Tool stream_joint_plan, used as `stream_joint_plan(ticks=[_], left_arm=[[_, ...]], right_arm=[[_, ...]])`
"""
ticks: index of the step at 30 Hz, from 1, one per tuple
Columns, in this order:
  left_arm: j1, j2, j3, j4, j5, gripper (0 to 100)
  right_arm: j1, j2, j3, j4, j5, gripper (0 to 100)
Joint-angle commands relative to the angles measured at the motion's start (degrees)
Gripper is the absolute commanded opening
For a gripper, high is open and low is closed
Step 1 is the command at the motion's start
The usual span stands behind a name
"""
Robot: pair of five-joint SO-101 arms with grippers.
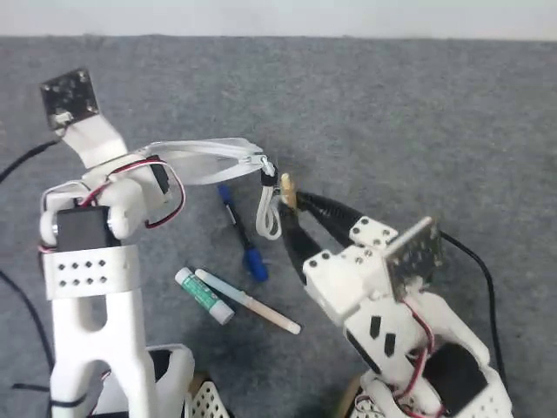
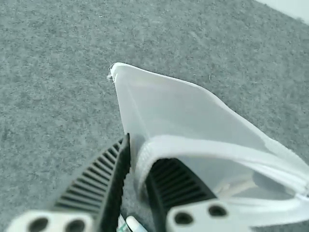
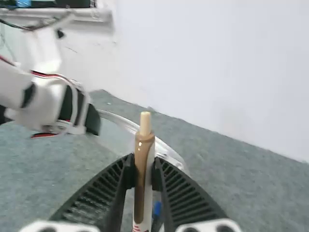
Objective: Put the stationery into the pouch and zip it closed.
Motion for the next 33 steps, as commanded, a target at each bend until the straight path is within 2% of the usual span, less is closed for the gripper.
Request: stream_joint_plan(ticks=[1, 4, 9, 15, 20, 33], left_arm=[[0.26, -2.55, -0.48, -2.02, 0.35, 1], [0.09, -2.55, -0.13, -1.93, 0.35, 1], [0.0, -2.55, 0.48, -2.29, 0.35, 1], [-0.35, -2.55, 0.57, -2.29, 0.35, 1], [-1.85, -2.55, 0.57, -2.29, 0.35, 1], [-1.93, -2.55, 0.66, -2.29, 0.35, 1]], right_arm=[[-2.95, -2.42, -0.7, -5.14, -0.26, 0.6], [-4.7, -2.59, -0.7, -10.59, 0.44, 0.6], [-7.69, -2.59, 0.7, -17.27, 8.7, 0.6], [-8.22, -2.59, 7.12, -32.31, 15.47, 0.6], [-8.22, -2.51, 10.46, -42.15, 15.74, 0.6], [-10.42, -2.42, 10.64, -51.65, 15.56, 0.6]])
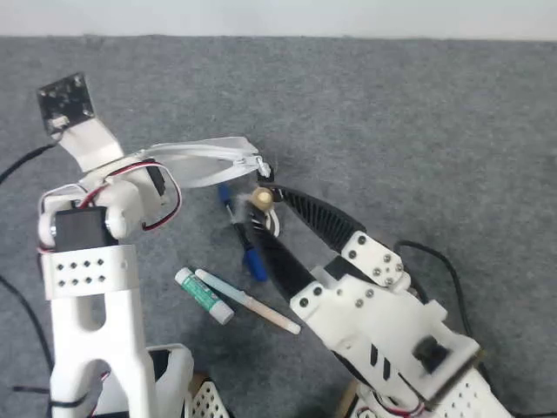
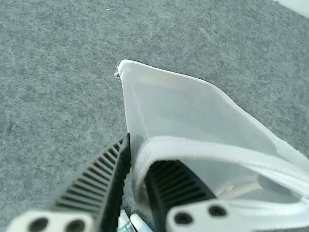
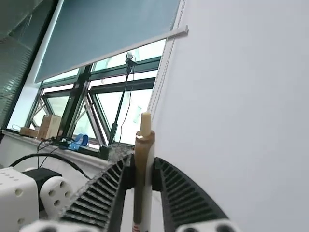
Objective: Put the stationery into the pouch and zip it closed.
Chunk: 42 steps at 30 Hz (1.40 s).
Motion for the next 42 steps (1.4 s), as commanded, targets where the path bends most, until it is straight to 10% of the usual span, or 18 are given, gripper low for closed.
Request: stream_joint_plan(ticks=[1, 42], left_arm=[[-0.44, -2.55, -1.01, -2.02, 0.35, 1], [-1.23, -2.55, -1.01, -2.81, 0.35, 1]], right_arm=[[-0.4, -0.48, -0.44, -3.56, 0.79, 0.7], [4.35, 43.91, -0.35, -41.98, 0.88, 0.7]])
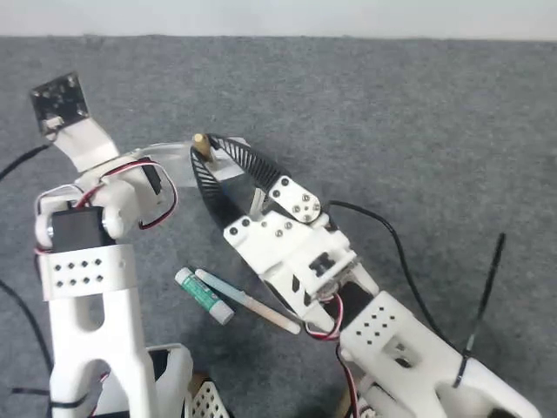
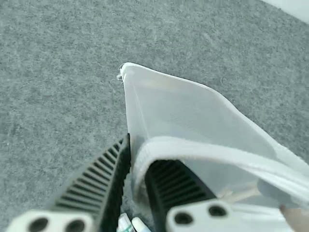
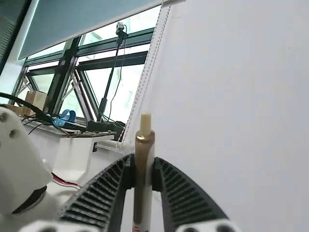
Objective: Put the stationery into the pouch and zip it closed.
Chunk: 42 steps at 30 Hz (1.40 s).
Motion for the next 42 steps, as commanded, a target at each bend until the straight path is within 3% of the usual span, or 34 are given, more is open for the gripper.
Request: stream_joint_plan(ticks=[1, 15, 22, 25, 42], left_arm=[[-0.09, -2.55, -1.01, -2.11, 0.35, 1], [0.0, -2.55, -1.01, -2.11, 0.35, 1], [-0.09, -2.55, -1.01, -2.11, 0.35, 1], [-0.09, -2.55, -1.01, -2.11, 0.35, 1], [-0.09, -2.55, -1.01, -2.11, 0.35, 1]], right_arm=[[0.92, 1.27, -0.35, -2.77, 0.53, 0.7], [1.36, 3.74, 3.6, -3.74, 0.26, 0.7], [3.47, 3.82, 6.24, -3.12, -12.66, 0.8], [5.23, 3.82, 6.77, -3.03, -13.01, 0.7], [5.58, 3.74, 1.85, 22.46, -13.01, 0.9]])
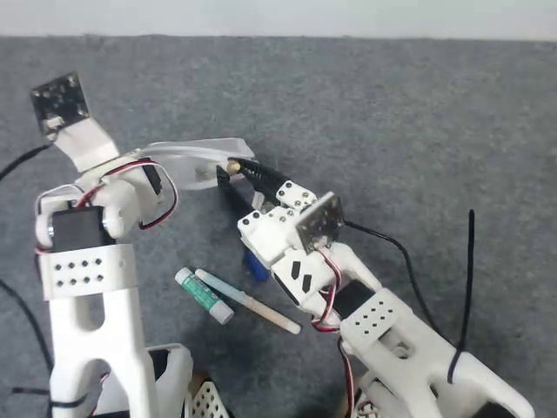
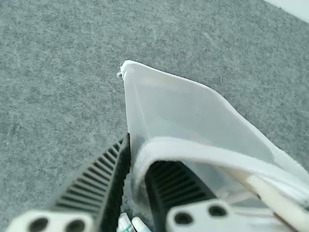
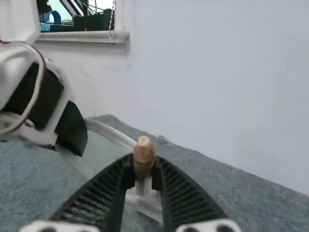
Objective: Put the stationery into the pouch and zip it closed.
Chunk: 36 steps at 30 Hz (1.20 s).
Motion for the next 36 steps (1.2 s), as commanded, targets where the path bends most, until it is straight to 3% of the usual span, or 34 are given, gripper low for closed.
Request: stream_joint_plan(ticks=[1, 4, 10, 26, 36], left_arm=[[-0.09, -2.55, -0.92, -2.11, 0.35, 1], [-0.09, -2.55, -0.92, -2.11, 0.35, 1], [-0.09, -2.55, -0.92, -2.02, 0.35, 1], [-0.18, -2.55, -0.31, -2.55, 0.26, 1], [-0.53, -2.55, -0.4, -2.55, 0.26, 1]], right_arm=[[0.48, -0.13, -4.31, 4.53, -0.44, 0.9], [0.48, -0.22, -5.01, 5.76, -0.44, 1.4], [0.48, -0.4, -4.66, 6.11, -0.53, 15.4], [0.84, -17.8, -4.66, 25.01, -0.79, 12.7], [3.65, -19.03, -4.66, 25.98, -0.79, 12.7]])
